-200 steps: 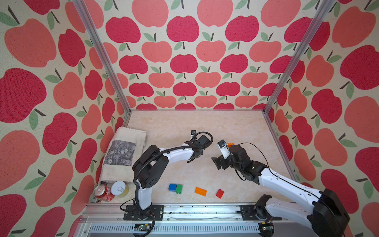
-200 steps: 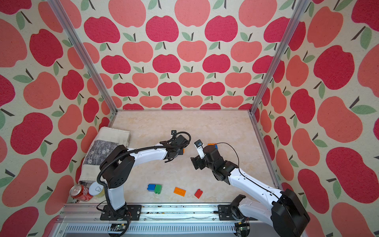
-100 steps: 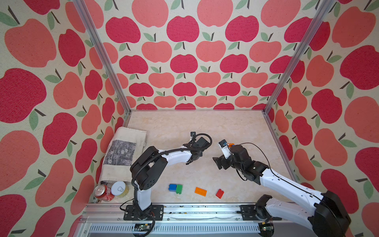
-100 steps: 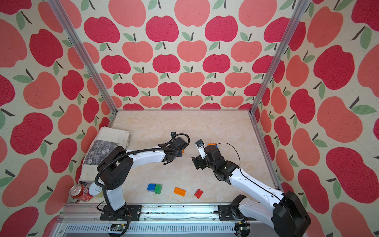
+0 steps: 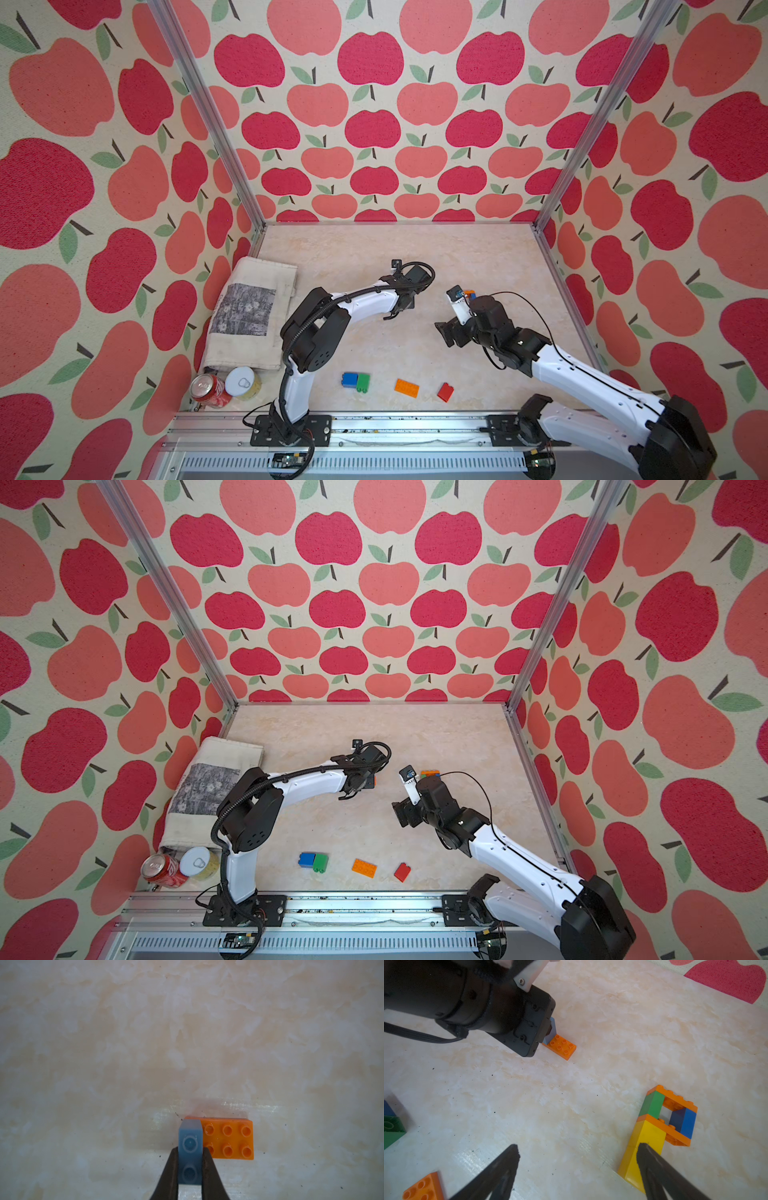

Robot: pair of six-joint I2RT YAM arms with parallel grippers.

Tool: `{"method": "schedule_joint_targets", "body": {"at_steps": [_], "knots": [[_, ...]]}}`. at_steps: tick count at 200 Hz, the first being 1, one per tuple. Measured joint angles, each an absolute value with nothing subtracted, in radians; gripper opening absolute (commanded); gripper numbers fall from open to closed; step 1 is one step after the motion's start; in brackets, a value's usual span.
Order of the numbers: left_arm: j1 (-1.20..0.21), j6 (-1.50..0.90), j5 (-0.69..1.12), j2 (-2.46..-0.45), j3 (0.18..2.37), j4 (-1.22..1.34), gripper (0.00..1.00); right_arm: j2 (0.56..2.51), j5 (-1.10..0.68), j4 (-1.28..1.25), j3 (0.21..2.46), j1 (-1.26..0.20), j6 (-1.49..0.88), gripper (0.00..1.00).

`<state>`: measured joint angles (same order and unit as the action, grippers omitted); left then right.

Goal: Assemble the letter p with lego
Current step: Assemble the lego brick with the lego brick.

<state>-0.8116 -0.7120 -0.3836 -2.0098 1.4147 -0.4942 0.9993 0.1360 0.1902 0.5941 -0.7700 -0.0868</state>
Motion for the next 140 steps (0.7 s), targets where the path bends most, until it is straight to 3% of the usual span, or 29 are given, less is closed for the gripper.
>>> {"method": "schedule_joint_targets", "body": {"at_steps": [35, 50, 140], "knots": [[-0.802, -0.715, -0.357, -1.987, 1.389, -0.479, 0.06, 0.944, 0.108, 0.234, 0.592, -0.770, -0.169, 0.88], [-0.798, -0.715, -0.337, -1.975, 1.380, -0.479, 0.16, 0.932, 0.082, 0.250, 0.582, -0.770, -0.216, 0.86], [-0.779, -0.683, -0.128, -1.906, 1.351, -0.498, 0.52, 0.936, 0.023, 0.468, 0.544, -0.971, -0.495, 0.81]]}}
